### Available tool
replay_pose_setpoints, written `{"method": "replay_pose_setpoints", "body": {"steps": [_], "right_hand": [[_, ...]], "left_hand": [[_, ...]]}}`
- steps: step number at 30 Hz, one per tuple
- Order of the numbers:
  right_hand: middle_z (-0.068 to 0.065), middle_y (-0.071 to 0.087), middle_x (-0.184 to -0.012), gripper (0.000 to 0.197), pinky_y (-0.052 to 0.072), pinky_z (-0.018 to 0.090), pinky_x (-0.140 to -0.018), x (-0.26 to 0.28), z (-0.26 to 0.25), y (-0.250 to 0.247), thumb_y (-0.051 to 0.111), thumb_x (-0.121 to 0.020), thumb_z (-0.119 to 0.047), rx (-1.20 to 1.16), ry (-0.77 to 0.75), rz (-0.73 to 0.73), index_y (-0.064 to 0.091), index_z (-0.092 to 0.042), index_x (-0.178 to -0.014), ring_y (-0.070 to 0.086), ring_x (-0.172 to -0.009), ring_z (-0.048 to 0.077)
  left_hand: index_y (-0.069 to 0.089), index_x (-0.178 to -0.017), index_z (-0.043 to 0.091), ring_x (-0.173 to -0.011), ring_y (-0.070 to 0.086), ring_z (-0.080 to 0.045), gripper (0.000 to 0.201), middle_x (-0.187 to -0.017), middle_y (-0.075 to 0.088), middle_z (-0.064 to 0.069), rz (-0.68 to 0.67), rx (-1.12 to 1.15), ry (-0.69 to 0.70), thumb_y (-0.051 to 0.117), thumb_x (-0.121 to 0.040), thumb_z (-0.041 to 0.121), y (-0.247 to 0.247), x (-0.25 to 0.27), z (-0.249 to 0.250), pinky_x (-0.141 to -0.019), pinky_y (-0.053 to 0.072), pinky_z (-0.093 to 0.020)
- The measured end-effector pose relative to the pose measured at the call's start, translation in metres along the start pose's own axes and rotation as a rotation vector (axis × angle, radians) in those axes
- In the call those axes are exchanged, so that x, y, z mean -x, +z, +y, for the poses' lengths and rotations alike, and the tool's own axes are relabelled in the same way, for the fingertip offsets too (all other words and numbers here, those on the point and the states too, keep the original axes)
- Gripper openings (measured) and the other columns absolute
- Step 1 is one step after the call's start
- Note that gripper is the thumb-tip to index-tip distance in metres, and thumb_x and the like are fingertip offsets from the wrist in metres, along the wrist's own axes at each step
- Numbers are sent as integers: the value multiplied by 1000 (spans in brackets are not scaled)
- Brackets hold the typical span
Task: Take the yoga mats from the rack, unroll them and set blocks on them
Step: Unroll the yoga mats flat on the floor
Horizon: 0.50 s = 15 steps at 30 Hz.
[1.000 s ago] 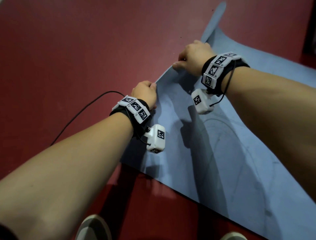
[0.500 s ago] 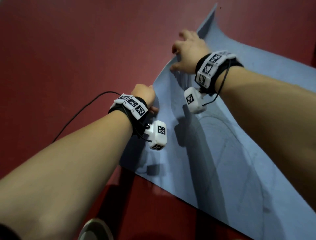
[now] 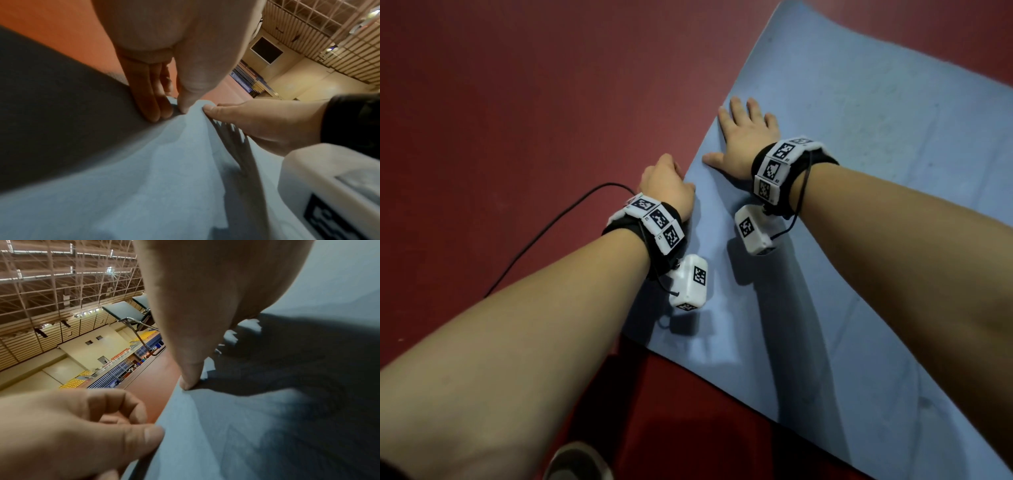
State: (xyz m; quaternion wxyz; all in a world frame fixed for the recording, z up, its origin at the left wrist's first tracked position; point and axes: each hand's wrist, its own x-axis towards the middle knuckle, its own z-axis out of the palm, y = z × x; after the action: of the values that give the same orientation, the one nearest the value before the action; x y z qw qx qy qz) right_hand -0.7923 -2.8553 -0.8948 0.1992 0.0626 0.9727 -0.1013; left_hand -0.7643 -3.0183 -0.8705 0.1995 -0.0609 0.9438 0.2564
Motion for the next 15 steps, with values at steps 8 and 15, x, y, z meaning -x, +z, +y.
{"method": "replay_pose_setpoints", "body": {"steps": [8,15], "right_hand": [[2,-11,-165,91,-1,52,-121,2,-2,0,47,-90,-64,-30,5,-13,0,-25,-157,-12,-151,28],[9,7,-164,80,14,38,-122,81,6,-17,58,-94,-36,-436,68,-16,14,-15,-156,10,-151,25]], "left_hand": [[60,-102,15,-97,58,-35,11,-111,61,-11,-22,-170,78,58,-93,20,6,0,7,-74,41,-35],[60,-109,21,-99,56,-34,23,-124,43,-8,-145,-135,142,55,-88,16,-14,50,17,-87,48,-41]]}}
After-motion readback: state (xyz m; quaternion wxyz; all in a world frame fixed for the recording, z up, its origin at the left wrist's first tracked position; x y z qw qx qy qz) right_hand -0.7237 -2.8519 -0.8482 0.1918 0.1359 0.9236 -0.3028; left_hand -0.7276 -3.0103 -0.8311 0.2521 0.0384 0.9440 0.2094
